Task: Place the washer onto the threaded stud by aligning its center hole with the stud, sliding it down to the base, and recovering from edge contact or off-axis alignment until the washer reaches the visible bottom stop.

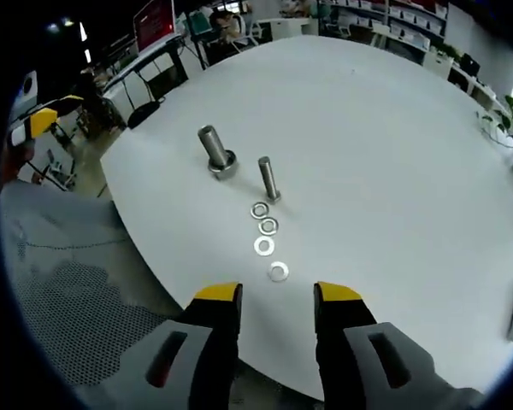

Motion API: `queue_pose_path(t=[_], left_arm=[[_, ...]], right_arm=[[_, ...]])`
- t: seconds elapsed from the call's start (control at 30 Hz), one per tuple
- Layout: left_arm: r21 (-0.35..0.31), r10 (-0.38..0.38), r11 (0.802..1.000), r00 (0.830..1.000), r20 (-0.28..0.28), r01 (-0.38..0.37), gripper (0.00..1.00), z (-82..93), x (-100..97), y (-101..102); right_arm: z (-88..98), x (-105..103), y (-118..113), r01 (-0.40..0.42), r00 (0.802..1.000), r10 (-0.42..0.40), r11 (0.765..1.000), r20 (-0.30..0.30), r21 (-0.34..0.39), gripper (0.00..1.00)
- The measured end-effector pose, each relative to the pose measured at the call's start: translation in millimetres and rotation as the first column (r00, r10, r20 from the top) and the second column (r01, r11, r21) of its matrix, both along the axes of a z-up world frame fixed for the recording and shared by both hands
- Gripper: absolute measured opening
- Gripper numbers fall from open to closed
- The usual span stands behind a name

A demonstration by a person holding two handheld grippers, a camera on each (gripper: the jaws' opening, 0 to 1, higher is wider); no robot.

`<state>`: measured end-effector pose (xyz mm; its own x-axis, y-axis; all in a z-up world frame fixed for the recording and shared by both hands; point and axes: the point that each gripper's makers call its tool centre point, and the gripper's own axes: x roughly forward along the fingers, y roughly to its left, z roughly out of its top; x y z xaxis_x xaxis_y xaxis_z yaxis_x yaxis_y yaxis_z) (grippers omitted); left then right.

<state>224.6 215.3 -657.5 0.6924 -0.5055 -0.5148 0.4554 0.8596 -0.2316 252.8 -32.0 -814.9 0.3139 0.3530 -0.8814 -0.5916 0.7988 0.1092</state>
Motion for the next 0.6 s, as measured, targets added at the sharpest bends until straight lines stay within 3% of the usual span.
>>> queue_pose_path(t=[0.13,0.3,0.6], left_arm=[[0.014,-0.008,1.0,1.0,0.002,0.008,0.34,-0.6,-0.7,-1.1],[-0.016,-0.016,1.0,1.0,-0.01,0.015,0.35,-1.0,-1.9,-4.1],[-0.013,-0.028,1.0,1.0,-0.008,0.028,0.36,-1.7,-2.8,-5.5]], right_arm=[[-9.2,-2.5,-1.6,0.011,0.999,-0.012,1.0,-0.031,-0.017,0.36],[-12.5,-1.2,2.1,-0.041,0.999,0.04,0.998,-0.015,-0.042,0.35],[-22.6,-2.3,7.5,-0.071,0.997,0.069,0.995,-0.031,-0.076,0.35]])
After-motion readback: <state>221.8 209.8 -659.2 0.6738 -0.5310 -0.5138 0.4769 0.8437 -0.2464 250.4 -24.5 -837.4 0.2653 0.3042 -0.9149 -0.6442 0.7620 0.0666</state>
